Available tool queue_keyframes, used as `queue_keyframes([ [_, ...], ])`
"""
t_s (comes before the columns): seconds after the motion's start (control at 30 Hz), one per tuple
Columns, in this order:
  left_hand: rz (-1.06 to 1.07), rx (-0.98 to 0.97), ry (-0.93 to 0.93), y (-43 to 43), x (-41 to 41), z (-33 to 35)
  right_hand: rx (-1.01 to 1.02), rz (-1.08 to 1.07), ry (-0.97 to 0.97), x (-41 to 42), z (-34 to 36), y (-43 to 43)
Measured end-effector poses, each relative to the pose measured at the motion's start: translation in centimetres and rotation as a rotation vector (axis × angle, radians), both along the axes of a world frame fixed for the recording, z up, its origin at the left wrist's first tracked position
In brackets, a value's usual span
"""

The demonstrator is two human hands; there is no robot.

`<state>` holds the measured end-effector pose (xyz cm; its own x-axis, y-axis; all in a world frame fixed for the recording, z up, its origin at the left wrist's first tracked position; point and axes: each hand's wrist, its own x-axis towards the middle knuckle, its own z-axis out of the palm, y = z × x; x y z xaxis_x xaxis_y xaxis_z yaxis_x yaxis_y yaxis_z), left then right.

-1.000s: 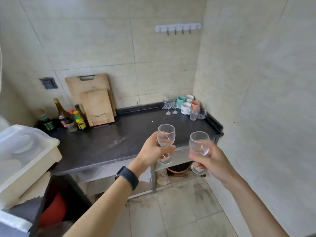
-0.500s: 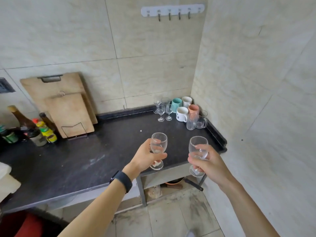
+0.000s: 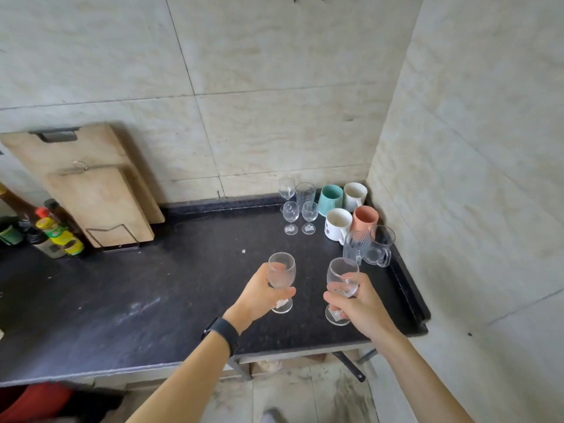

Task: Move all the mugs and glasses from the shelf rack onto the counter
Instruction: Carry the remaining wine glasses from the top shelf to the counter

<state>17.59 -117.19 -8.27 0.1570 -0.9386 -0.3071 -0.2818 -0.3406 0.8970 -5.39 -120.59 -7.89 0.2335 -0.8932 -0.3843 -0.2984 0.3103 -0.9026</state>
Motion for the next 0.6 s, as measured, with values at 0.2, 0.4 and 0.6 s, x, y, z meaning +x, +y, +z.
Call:
queue_keyframes([
  [0.2,0.018,0.070,-0.048,-6.4,0.9,-4.0,0.047,0.066,0.109,2.5,-4.2,-7.4],
  [0.4,0.070,0.213,-0.043,-12.0,2.6,-8.6,0.104,0.040,0.208,5.4,-7.9,-12.9],
  [0.6,0.182,0.253,0.005,-16.3,3.6,-11.2,0.157,-0.063,0.269,7.3,-11.6,-17.7],
])
